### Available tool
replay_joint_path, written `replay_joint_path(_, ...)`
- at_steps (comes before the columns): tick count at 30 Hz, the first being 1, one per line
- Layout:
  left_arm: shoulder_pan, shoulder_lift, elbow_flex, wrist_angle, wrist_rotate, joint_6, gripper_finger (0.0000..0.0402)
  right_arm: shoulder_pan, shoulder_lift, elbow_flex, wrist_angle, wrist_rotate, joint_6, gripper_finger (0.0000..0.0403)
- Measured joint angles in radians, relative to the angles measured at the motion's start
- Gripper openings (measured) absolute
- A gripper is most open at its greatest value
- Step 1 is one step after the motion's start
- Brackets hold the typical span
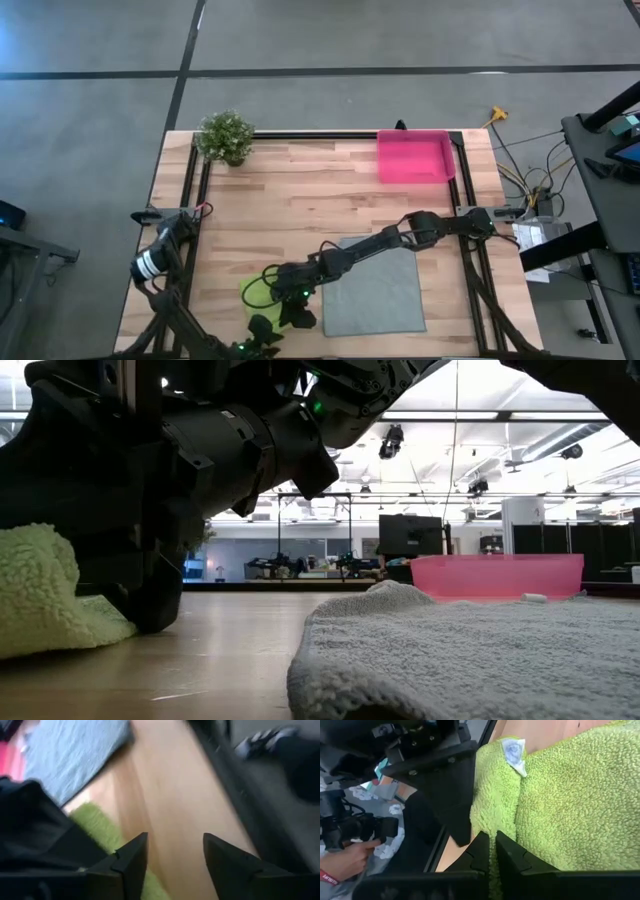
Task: Roll microfiber towels into tight, uniform cylinder then place into a basket
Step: Roll the green microfiber cloth
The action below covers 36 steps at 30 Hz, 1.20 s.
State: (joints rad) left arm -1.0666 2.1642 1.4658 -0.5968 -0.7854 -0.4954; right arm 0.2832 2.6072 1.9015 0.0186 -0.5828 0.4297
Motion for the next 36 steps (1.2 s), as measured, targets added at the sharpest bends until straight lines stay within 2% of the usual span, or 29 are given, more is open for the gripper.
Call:
replay_joint_path(7,-0.023,0.057,0.17,-0.331,-0.019,-0.133,0.0132,0.0,0.0,0.0,0.0,0.001,-0.004,0.0013)
replay_joint_path(16,-0.045,0.051,0.194,-0.463,-0.03,-0.294,0.0129,0.0,0.0,0.0,-0.003,0.004,-0.021,0.0013)
replay_joint_path(23,-0.045,0.046,0.188,-0.486,-0.031,-0.334,0.0133,0.0,0.0,0.0,-0.005,0.004,-0.03,0.0013)
replay_joint_path(30,-0.032,0.048,0.093,-0.401,0.016,-0.535,0.0153,0.0,0.0,0.0,-0.004,0.007,-0.034,0.0013)
replay_joint_path(33,-0.033,0.046,0.068,-0.361,0.011,-0.599,0.0134,0.0,0.0,0.0,-0.002,0.007,-0.037,0.0013)
replay_joint_path(36,-0.032,0.045,0.067,-0.346,0.032,-0.641,0.0091,0.001,0.0,-0.001,-0.006,0.008,-0.074,0.0013)
